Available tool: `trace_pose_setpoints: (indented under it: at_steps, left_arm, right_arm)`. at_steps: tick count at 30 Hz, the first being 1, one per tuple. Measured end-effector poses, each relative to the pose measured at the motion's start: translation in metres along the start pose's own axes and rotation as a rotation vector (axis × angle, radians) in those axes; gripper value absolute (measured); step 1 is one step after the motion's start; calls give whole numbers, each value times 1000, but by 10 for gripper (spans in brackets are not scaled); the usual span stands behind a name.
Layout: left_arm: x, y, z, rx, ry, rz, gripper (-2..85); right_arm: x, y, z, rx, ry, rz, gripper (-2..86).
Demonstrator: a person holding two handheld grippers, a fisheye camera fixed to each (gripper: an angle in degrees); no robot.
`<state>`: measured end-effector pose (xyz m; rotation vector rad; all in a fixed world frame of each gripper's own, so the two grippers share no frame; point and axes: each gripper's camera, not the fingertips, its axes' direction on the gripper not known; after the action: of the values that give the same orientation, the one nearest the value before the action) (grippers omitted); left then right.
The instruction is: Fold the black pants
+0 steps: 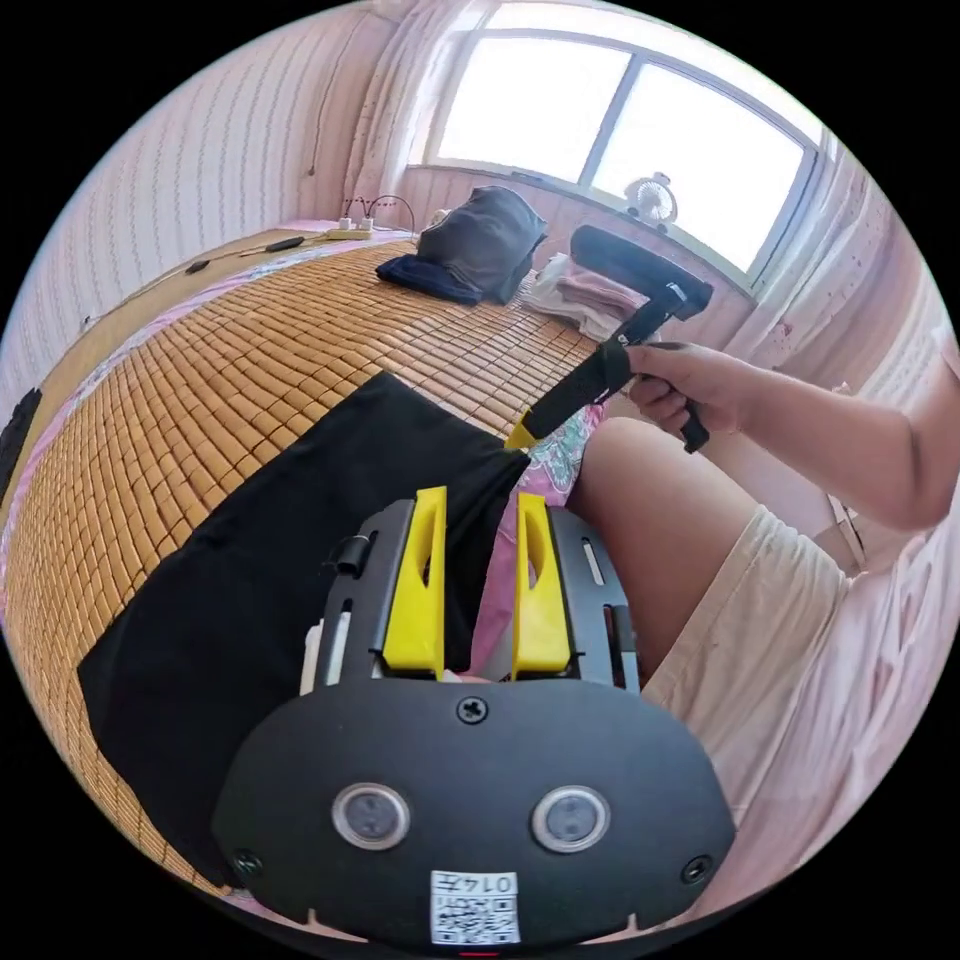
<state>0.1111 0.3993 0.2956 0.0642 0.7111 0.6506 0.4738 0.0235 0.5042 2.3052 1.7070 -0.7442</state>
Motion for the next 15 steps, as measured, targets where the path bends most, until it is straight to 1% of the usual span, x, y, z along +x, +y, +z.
trace_pose_setpoints:
  at_steps: [1,2,3,4,6,8,10,11,12,14,15]
  left_arm:
    - [4,-7,11,-28,5,20,111]
    - [5,-10,16,-42,0,29,113]
    - [10,-15,25,-66,-18,63,116]
    - [16,-19,30,-79,-48,102,119]
    - [22,-25,32,-76,-78,133,119]
    - [23,-28,36,-84,-89,129,109]
    - [20,-26,35,-74,-144,89,62]
    - [20,-25,34,-73,-144,85,53]
    - [17,-23,31,-68,-139,64,42]
    - [16,-19,26,-59,-113,49,40]
    - [16,-15,21,-51,-102,40,40]
  right_arm:
    - [8,2,7,-27,-20,-7,110]
    - [13,4,10,-25,-3,-3,86]
    - [14,4,10,-22,16,-4,81]
    - [15,5,8,-16,47,-26,69]
    - [12,8,-2,14,46,-88,38]
    - [6,15,-24,62,-35,-208,22]
    - [4,22,-41,80,-115,-308,14]
    - [10,26,-52,101,-146,-333,10]
    - [16,29,-58,129,-161,-326,12]
    - [60,38,-75,271,-177,-188,37]
    - [72,38,-75,288,-169,-140,46]
